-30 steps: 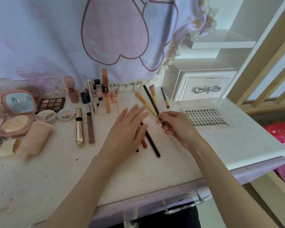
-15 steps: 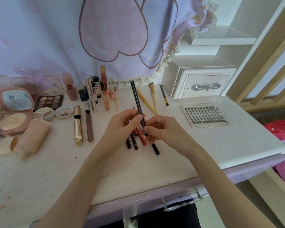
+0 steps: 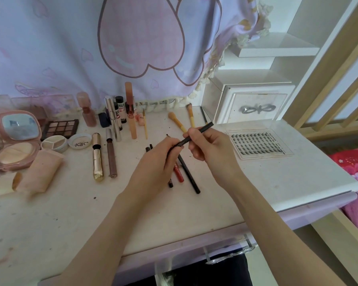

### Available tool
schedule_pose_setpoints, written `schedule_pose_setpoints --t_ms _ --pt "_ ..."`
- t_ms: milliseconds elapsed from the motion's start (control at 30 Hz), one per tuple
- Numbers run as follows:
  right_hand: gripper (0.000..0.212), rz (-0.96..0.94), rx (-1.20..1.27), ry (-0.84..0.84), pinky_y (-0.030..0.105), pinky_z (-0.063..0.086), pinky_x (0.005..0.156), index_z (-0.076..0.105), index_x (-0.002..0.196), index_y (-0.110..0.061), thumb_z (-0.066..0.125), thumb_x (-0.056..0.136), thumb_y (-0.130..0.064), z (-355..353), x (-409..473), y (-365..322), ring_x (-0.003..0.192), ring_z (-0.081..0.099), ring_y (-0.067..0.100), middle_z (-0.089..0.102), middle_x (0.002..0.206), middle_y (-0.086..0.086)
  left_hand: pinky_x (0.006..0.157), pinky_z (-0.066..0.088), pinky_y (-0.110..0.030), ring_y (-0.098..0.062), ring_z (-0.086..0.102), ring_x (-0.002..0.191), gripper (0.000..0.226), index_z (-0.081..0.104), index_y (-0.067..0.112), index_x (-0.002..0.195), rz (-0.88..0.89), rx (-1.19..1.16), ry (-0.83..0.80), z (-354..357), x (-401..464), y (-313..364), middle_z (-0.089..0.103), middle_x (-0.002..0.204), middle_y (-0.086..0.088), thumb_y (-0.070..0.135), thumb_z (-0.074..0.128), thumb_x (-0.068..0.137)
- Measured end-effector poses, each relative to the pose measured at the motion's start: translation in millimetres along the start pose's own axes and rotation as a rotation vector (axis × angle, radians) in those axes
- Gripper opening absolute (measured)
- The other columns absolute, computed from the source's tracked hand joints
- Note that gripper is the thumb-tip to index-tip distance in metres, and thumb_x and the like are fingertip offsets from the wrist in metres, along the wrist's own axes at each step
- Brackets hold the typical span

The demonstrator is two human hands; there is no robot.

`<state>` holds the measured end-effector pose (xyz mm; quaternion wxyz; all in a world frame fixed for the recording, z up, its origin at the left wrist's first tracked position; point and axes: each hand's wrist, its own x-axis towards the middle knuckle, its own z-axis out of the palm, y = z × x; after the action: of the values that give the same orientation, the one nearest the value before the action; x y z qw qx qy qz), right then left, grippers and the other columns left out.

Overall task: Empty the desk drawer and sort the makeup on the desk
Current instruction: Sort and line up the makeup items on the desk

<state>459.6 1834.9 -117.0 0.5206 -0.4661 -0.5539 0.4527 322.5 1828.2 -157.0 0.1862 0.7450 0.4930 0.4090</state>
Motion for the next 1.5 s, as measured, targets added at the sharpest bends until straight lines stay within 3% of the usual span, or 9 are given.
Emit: schedule_pose_setpoints --t_ms 267,467,600,733,967,1100,1200,1333,1500 --pt "0.028 -0.002 -0.016 -0.102 0.017 0.037 0.05 0.064 0.078 -0.013 0.045 0.098 -0.019 -2 -1 7 0.048 0.043 0.008 0.053 0.058 -0.002 0.052 0.035 -0.012 -0.002 0.05 0.059 0.02 0.06 0.02 0.095 0.059 0.061 0.043 0 1 -6 0.045 0.056 0.015 0.029 0.043 0.096" --pt "0.034 -0.065 -0.042 0.094 0.023 0.049 0.063 0.053 0.072 -0.013 0.038 0.1 -0.025 -16 5 6 0.06 0.054 0.014 0.054 0.059 -0.002 0.066 0.035 -0.008 -0.002 0.047 0.073 0.026 0.06 0.024 0.112 0.032 -0.014 0.098 -2 1 -8 0.048 0.08 0.016 0.027 0.04 0.096" --pt "0.029 -0.096 -0.488 -0.109 0.013 0.036 0.052 0.061 0.083 -0.023 0.039 0.099 -0.03 -21 -1 0 0.046 0.042 0.003 0.042 0.051 -0.012 0.069 0.041 -0.008 -0.004 0.051 0.078 0.036 0.042 0.029 0.129 0.03 -0.163 0.209 -5 6 -9 0.05 0.095 0.012 0.026 0.045 0.094" --pt "0.031 -0.062 -0.742 -0.406 0.016 0.031 0.051 0.061 0.077 -0.009 0.042 0.099 -0.022 -19 -6 2 0.046 0.037 0.003 0.04 0.055 -0.008 0.067 0.042 -0.008 -0.004 0.054 0.075 0.025 0.05 0.038 0.103 0.036 -0.216 0.118 -4 3 -7 0.057 0.086 0.013 0.016 0.051 0.092" --pt "0.023 -0.186 -0.742 -0.372 0.019 0.037 0.057 0.057 0.094 -0.009 0.039 0.1 -0.022 -14 -14 21 0.054 0.045 0.008 0.051 0.065 -0.004 0.059 0.036 -0.008 0.0 0.047 0.061 0.025 0.048 0.031 0.084 0.067 -0.206 0.074 -5 2 -8 0.049 0.068 0.014 0.008 0.047 0.094" --pt "0.018 -0.146 -0.741 -0.399 0.018 0.034 0.055 0.057 0.093 -0.026 0.04 0.099 -0.031 -18 -14 25 0.057 0.045 0.005 0.052 0.067 -0.007 0.06 0.036 -0.007 0.004 0.048 0.064 0.022 0.049 0.03 0.083 0.024 -0.147 0.051 -5 3 -6 0.05 0.071 0.014 0.011 0.047 0.094" --pt "0.031 0.074 -0.824 -0.483 0.017 0.036 0.061 0.048 0.125 -0.023 0.043 0.097 -0.036 -31 -11 18 0.071 0.049 0.006 0.055 0.087 -0.004 0.062 0.035 -0.012 -0.003 0.045 0.07 0.009 0.051 0.022 0.089 -0.066 -0.014 0.001 -7 18 -16 0.049 0.075 0.013 0.021 0.044 0.095" --pt "0.029 0.194 -0.879 -0.424 0.019 0.034 0.058 0.056 0.117 -0.007 0.038 0.095 -0.009 -50 -5 15 0.068 0.045 0.009 0.051 0.083 -0.004 0.088 0.036 -0.035 -0.025 0.043 0.099 0.025 0.06 0.015 0.096 -0.176 0.271 -0.169 -9 40 -26 0.051 0.091 -0.001 0.032 0.041 0.095" --pt "0.04 0.321 -0.776 -0.248 0.028 0.048 0.079 0.063 0.117 -0.008 0.043 0.084 0.004 -43 11 18 0.086 0.06 0.023 0.064 0.099 0.012 0.083 0.025 -0.033 -0.025 0.034 0.11 0.038 0.063 0.021 0.103 -0.223 0.498 -0.368 4 57 -11 0.045 0.098 -0.001 0.047 0.038 0.094"
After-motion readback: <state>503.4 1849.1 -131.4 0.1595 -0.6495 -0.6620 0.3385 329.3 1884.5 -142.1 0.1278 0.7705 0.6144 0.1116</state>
